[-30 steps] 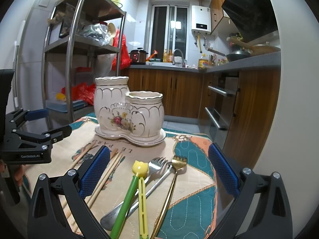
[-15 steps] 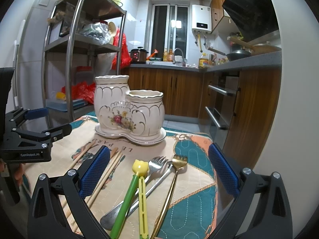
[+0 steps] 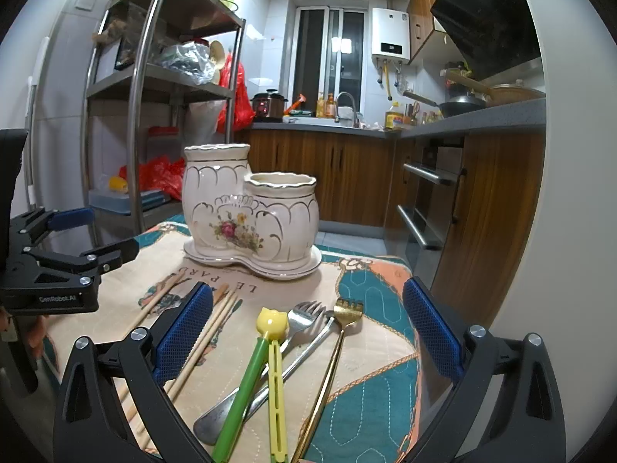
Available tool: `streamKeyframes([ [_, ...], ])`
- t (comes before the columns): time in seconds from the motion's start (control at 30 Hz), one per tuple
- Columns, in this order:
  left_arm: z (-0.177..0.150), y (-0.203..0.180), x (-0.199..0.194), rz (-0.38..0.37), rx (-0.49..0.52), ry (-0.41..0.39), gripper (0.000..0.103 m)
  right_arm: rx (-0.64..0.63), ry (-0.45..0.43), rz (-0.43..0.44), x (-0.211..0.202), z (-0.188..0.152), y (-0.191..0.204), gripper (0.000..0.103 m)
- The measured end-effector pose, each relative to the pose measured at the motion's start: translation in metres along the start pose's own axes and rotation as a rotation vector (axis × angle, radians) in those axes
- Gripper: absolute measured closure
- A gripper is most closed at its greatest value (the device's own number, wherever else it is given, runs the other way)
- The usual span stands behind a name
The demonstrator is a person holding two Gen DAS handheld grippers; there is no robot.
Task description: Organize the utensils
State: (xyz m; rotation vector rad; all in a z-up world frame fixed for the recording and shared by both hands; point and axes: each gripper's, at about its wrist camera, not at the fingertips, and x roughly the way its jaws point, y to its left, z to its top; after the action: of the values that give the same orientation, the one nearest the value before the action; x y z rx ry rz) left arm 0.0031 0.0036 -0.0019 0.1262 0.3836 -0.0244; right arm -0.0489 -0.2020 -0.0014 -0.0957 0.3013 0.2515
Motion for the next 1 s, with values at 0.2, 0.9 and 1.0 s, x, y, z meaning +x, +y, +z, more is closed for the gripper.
streamKeyframes([
  [0.2, 0.0003, -0.0002, 0.0002, 0.0, 0.001, 0.002, 0.005, -0.001, 0.001, -0.001, -0.0002, -0.0009, 0.0002, 0.005],
  [0.9, 0.0002, -0.0005, 0.0008, -0.003, 0.0, 0.006, 0.005, -0.003, 0.005, -0.002, -0.0011, 0.0009, 0.0, 0.005],
  [1.0, -0.0002, -0.0014, 0.0016, -0.002, 0.004, 0.011, 0.005, -0.004, 0.006, -0.001, 0.0028, -0.0023, 0.003, 0.005],
])
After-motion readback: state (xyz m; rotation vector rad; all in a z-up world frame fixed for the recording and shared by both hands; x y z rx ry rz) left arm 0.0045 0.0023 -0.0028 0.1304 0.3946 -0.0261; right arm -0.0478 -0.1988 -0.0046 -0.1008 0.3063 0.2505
